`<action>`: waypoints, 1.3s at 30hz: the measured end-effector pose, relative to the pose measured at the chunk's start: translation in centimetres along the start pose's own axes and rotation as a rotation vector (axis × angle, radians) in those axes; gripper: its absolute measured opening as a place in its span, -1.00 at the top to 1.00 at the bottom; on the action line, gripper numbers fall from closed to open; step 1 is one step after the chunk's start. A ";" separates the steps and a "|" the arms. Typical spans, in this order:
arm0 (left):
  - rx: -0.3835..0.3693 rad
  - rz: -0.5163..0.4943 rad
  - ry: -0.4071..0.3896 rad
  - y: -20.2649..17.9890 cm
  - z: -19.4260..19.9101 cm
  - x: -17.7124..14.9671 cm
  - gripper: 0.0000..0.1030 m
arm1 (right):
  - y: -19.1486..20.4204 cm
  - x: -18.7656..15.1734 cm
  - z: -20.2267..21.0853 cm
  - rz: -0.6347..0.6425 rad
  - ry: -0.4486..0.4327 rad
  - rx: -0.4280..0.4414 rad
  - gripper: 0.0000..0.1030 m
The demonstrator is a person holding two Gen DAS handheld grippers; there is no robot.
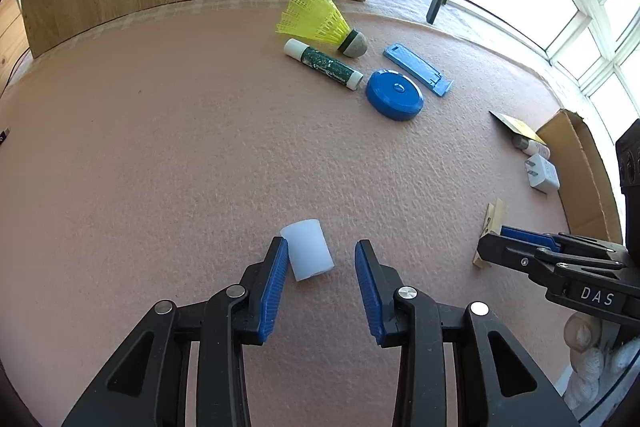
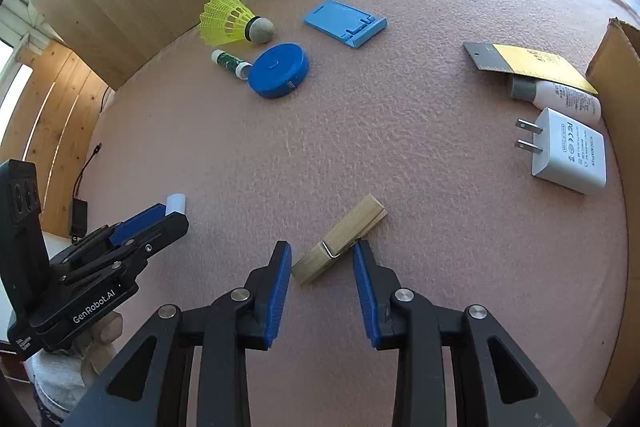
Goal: Organize objects
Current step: 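Lift the eraser with the left gripper while the right grasps the wooden clothespin, then carry eraser and clothespin into the box and open both grippers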
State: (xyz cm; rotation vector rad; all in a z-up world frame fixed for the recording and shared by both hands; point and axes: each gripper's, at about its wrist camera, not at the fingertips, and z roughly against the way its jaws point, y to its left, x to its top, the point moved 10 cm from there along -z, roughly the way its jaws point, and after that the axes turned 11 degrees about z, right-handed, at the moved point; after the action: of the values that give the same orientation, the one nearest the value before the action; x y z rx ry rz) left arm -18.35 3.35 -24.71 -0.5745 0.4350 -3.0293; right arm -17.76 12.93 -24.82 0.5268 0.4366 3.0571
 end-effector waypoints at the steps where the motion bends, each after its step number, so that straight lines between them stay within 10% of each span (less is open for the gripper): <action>1: 0.007 -0.005 -0.001 0.0 -0.1 0.0 0.32 | 0.1 0.1 -0.1 0.009 0.002 -0.009 0.43; 19: -0.059 0.054 -0.019 1.5 2.2 -2.4 0.81 | -1.4 -3.4 2.4 0.016 -0.047 0.013 0.78; 39: -0.211 -0.125 0.003 -12.0 4.2 -3.6 0.81 | -7.4 -7.8 13.8 -0.082 -0.236 -0.011 0.78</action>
State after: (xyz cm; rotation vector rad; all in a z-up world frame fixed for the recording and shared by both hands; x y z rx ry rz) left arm -13.18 14.07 -18.90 -0.6287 0.7537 -3.1238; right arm -6.12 23.33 -16.95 0.8344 0.4213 2.8704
